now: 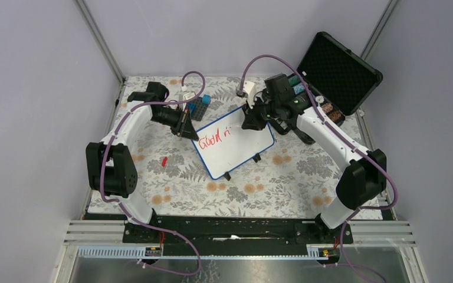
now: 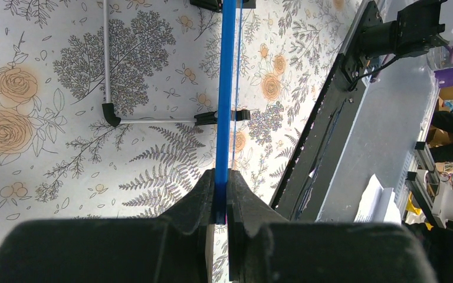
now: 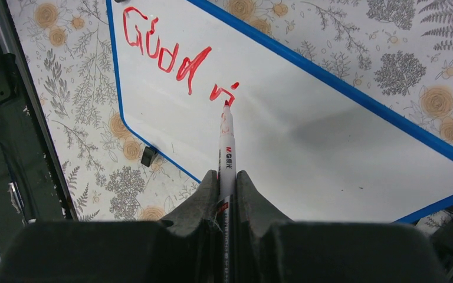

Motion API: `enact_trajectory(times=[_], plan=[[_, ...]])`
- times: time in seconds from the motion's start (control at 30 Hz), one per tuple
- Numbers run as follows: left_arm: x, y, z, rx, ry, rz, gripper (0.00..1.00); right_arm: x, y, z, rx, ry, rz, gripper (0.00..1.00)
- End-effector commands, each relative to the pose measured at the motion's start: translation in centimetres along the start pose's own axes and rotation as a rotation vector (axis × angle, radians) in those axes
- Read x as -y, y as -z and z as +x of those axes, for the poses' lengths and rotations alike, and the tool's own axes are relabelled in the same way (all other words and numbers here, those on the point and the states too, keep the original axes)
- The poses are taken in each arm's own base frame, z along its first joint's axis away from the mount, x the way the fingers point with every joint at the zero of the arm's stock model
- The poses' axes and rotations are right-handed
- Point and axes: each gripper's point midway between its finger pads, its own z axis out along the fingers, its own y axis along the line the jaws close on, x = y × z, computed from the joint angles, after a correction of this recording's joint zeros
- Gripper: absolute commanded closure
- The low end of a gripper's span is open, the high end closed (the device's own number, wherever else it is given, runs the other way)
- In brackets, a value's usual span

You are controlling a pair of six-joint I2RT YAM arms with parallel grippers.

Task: Write a sentence on the whiteboard

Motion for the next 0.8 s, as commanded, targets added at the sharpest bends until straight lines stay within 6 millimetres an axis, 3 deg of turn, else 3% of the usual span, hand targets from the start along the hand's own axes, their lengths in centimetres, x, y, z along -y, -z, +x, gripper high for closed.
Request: enact_trajectory(times=[0.0,0.37,0.77], plan=[[-0.1,0.1,-0.4,0.004,-0.043,-0.043,1.0,-0.4,0.7,-0.6,0.037,0.0,-0.01,1.0],[-0.4,0.0,-0.4,-0.001,-0.04,-0.049,1.0,-0.2,0.2,-0.2,0.047,-0.012,-0.005,1.0],[-0.5,-0.1,-0.4,-0.003,-0.039,-0.049,1.0,0.7,-0.3,-1.2,0.057,-0.007,0.017,1.0]])
